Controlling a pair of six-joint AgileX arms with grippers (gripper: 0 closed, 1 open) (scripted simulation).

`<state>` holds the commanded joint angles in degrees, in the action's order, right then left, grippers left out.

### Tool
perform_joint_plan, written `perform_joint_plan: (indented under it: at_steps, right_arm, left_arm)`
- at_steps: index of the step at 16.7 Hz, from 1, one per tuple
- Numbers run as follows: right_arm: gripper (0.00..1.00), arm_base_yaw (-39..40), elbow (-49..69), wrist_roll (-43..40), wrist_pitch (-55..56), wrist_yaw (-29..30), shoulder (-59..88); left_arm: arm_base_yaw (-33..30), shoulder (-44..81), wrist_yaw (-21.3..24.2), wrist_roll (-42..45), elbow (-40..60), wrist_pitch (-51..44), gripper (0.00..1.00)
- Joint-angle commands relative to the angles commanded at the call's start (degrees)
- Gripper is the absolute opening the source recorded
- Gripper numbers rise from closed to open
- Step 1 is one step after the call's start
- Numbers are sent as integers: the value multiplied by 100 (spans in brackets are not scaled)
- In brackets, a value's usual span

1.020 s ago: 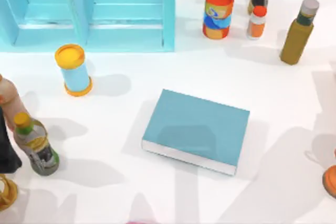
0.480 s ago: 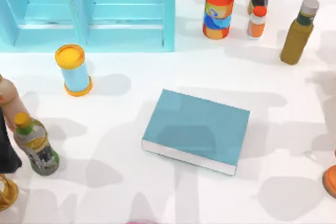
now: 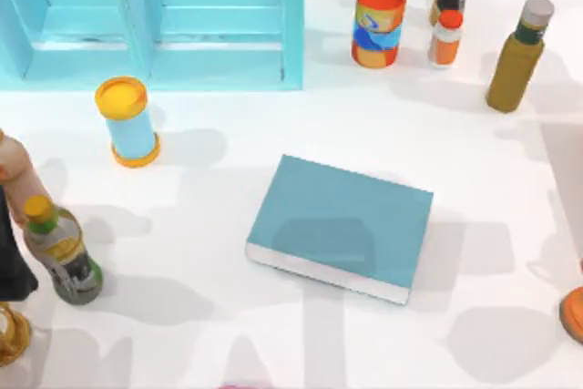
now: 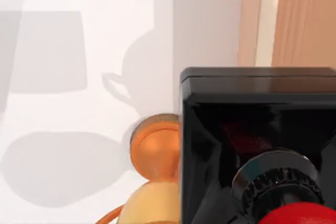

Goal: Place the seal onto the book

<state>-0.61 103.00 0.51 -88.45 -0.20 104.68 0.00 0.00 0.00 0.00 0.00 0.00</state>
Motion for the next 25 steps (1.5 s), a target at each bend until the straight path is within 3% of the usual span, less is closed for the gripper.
perform_joint_plan:
  at_steps: [5,12,15,25]
  right_arm:
    - [0,653,343,644,110,25,483]
    - [0,3114,1144,3144,617,18,1884]
    - [0,3796,1361,3829,862,45,2244]
    - [0,3943,1492,3982,845,49,2328]
  left_arm:
    - [0,0,0,0,0,0,100]
    - [0,0,0,0,0,0,100]
    - [0,0,0,0,0,0,100]
    - [0,0,0,0,0,0,100]
